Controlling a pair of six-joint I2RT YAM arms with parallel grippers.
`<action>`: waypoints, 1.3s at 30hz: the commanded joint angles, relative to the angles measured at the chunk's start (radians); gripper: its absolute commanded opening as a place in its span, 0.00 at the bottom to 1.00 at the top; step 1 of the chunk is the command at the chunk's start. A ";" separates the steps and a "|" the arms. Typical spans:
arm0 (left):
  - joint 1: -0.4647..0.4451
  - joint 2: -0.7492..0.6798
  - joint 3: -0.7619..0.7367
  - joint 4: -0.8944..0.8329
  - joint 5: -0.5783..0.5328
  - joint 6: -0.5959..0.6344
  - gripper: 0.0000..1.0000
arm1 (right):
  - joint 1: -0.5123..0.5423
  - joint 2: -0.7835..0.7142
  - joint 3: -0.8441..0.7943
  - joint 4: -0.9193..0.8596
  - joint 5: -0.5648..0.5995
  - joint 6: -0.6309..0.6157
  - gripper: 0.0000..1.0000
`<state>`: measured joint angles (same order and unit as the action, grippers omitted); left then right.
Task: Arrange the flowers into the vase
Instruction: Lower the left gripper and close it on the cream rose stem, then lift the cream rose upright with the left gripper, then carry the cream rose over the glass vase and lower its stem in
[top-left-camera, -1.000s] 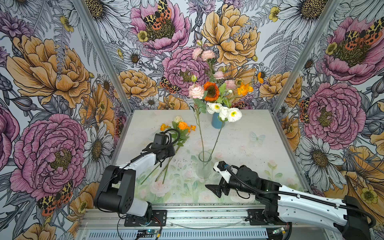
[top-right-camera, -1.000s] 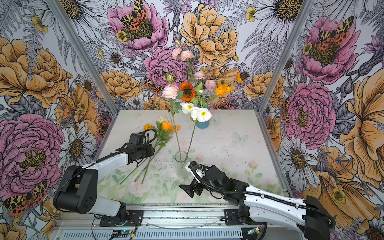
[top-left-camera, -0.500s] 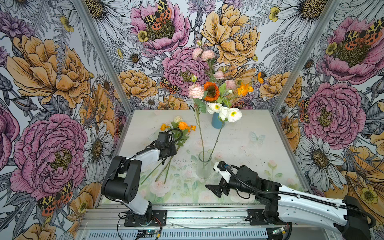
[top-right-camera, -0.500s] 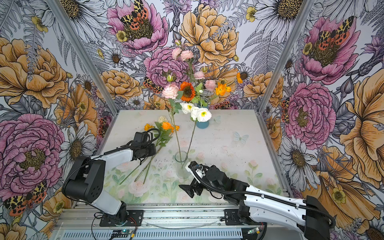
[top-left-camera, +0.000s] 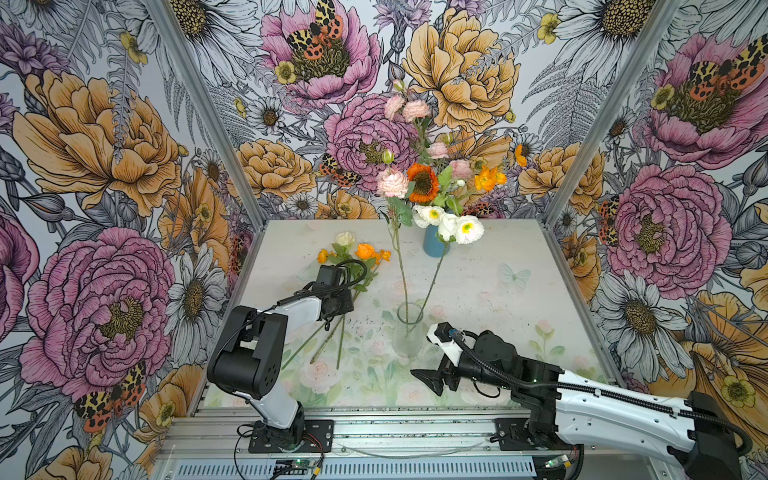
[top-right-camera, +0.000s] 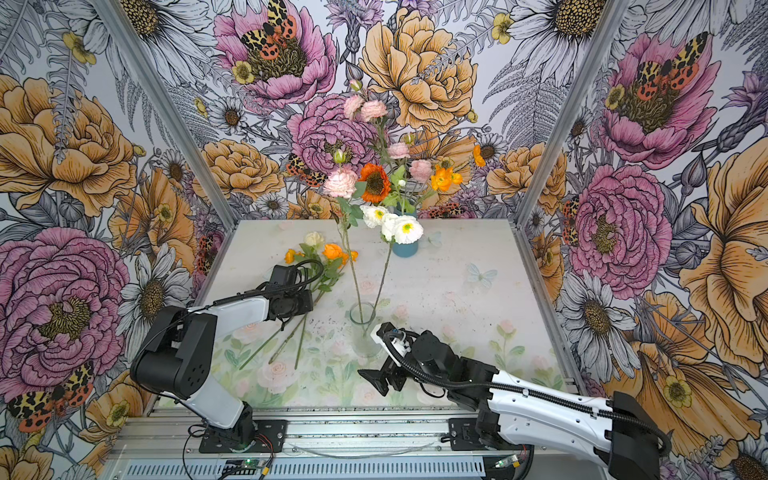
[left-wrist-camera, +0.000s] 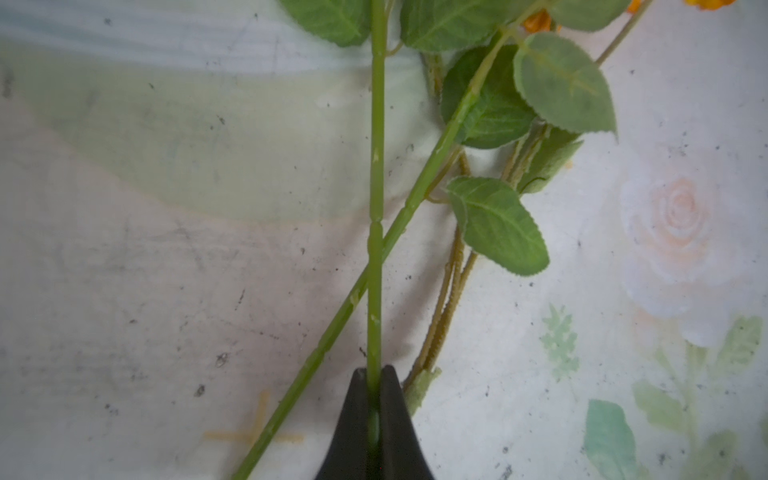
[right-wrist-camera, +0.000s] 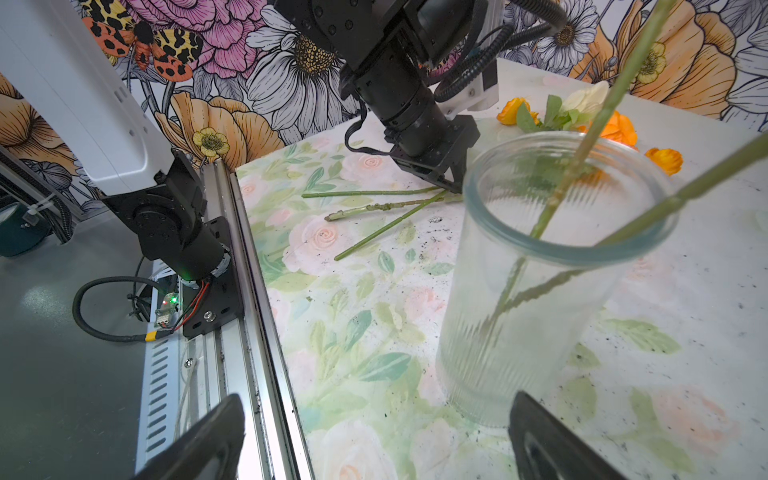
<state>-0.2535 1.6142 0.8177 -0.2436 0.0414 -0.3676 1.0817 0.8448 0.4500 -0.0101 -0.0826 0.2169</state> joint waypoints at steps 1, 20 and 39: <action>-0.009 -0.096 0.009 -0.017 -0.017 0.013 0.00 | 0.008 -0.004 0.015 0.015 0.000 -0.003 0.99; -0.016 -0.916 -0.188 0.268 0.052 -0.134 0.00 | -0.097 -0.150 -0.015 -0.013 0.030 0.005 1.00; -0.587 -0.673 -0.240 1.349 0.056 0.205 0.00 | -0.115 -0.146 -0.025 -0.008 -0.007 0.019 0.99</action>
<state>-0.8291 0.8967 0.5655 0.9142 0.0689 -0.2287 0.9733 0.7139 0.4419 -0.0185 -0.0753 0.2207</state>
